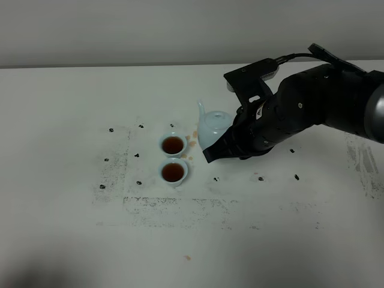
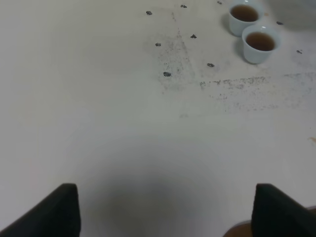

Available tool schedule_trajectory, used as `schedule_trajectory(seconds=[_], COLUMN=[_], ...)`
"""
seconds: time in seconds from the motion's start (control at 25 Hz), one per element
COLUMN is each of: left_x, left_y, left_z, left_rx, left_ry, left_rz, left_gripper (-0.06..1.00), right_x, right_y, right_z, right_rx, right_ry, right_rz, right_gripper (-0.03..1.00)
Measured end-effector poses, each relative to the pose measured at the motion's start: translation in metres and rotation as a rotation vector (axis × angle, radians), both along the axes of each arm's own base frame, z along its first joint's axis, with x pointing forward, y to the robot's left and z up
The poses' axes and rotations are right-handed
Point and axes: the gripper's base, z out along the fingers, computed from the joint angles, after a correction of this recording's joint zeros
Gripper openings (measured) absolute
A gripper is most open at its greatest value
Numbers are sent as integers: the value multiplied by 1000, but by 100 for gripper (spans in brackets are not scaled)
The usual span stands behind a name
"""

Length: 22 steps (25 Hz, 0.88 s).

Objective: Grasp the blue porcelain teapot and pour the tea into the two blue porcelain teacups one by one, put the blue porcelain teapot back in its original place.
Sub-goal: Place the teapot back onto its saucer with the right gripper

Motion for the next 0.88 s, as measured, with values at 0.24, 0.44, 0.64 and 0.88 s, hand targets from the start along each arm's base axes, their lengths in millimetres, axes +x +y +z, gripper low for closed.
schedule_trajectory(seconds=[0.24,0.44,0.64,0.88], left_x=[0,0,0,0], left_y=[0,0,0,0], left_z=[0,0,0,0], left_rx=[0,0,0,0], left_ry=[0,0,0,0], left_rz=[0,0,0,0], left_gripper=[68,68,68,68], right_x=[-11,-19,-24,-27], right_y=[9,4,1,-2], right_z=[-12,-29,-40,-47], right_rx=[29,35,53,61], right_ry=[3,14,12,-1], right_rz=[6,-19,-48,-63], right_gripper=[4,4,4,4])
